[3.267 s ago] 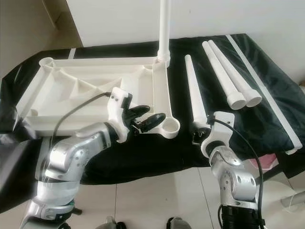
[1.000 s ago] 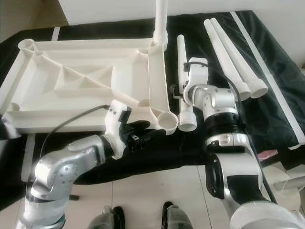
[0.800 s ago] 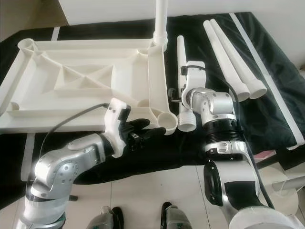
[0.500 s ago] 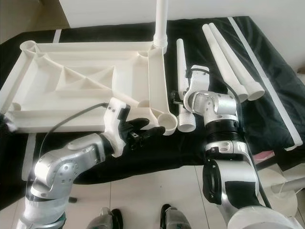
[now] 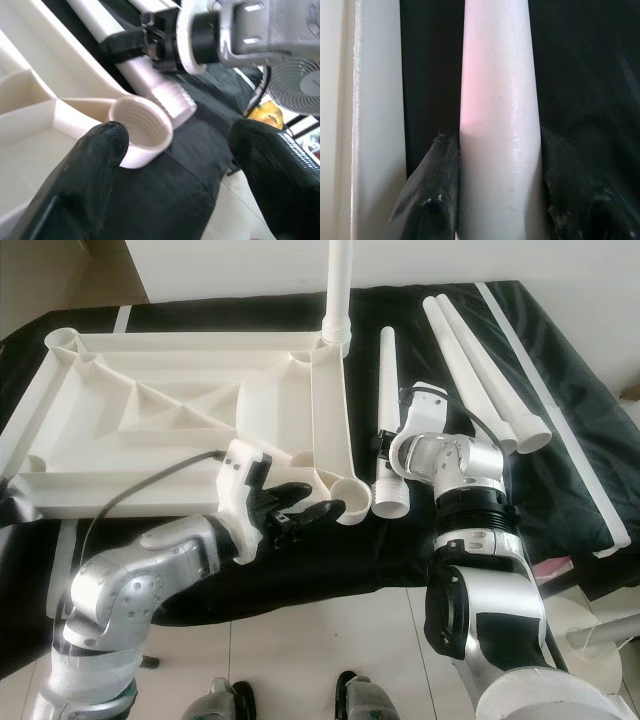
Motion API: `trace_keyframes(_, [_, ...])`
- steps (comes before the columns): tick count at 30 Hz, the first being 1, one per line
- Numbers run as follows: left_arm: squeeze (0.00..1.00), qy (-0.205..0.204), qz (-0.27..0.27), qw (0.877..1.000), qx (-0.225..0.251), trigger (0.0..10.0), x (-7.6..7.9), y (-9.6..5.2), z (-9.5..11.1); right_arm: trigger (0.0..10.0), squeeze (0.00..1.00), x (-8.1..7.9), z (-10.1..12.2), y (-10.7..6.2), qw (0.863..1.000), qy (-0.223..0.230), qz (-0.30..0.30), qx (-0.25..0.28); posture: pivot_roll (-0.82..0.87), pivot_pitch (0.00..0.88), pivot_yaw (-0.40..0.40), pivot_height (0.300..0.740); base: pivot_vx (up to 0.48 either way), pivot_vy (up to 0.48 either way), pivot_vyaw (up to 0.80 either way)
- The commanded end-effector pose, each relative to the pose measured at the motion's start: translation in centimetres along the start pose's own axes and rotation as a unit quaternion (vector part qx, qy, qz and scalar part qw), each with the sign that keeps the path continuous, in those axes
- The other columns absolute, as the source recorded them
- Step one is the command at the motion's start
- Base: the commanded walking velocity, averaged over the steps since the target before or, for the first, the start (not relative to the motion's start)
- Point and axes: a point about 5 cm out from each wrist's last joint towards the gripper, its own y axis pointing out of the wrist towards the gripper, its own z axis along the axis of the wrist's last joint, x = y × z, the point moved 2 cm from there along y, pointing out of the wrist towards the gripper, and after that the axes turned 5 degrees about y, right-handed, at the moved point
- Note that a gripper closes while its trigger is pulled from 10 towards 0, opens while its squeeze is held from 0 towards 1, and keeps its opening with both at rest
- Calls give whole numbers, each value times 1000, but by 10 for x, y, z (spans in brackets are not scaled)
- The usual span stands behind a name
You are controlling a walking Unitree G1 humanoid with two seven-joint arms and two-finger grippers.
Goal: Building children table
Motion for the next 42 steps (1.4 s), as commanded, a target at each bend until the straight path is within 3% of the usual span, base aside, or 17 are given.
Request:
trace_keyframes(1, [0,3,7,1000,6,10000,-4,0,3,392,0,1,-19,5,1000,3,9,-9,-2,199,-3,740,0,0,0])
trace_keyframes(2, [0,2,14,1000,12,10000,-7,1,5,10000,0,-2,-8,2,999,5,18,29,-8,183,-3,740,0,0,0])
trace_keyframes(3, [0,2,14,1000,12,10000,-7,1,5,10000,0,-2,-8,2,999,5,18,29,-8,183,-3,740,0,0,0])
trace_keyframes(4, [0,1,22,1000,17,10000,-11,3,7,10000,0,-1,5,-2,997,12,17,71,-8,166,-4,740,0,0,0])
trace_keyframes(6, [0,1,28,999,20,10000,-14,4,9,10000,0,0,13,-5,995,19,16,96,-7,157,-5,740,0,0,0])
trace_keyframes(13, [0,1,56,998,37,10000,-30,11,16,10000,0,4,29,-12,988,25,14,154,-26,109,-1,740,0,0,0])
trace_keyframes(16, [0,-8,54,997,47,10000,-34,14,20,10000,0,7,31,-16,986,10,7,168,-30,98,2,740,0,0,0])
trace_keyframes(20, [0,26,56,997,48,10000,-43,25,27,10000,0,6,40,-27,971,-36,27,236,-25,77,-1,740,0,0,0])
trace_keyframes(26, [0,68,88,992,61,10000,-60,34,42,10000,0,8,40,-34,959,-56,42,276,-21,62,-4,740,0,0,0])
trace_keyframes(29, [0,76,100,990,64,10000,-65,35,46,10000,0,8,38,-36,956,-48,45,285,-24,53,0,740,0,0,0])
trace_keyframes(30, [0,80,122,987,65,10000,-73,34,49,10000,0,10,36,-40,951,-39,41,303,-30,46,7,740,0,0,0])
trace_keyframes(42, [0,95,238,965,59,10000,-107,34,47,10000,0,11,25,-61,928,-36,39,370,-56,15,14,740,0,0,0])
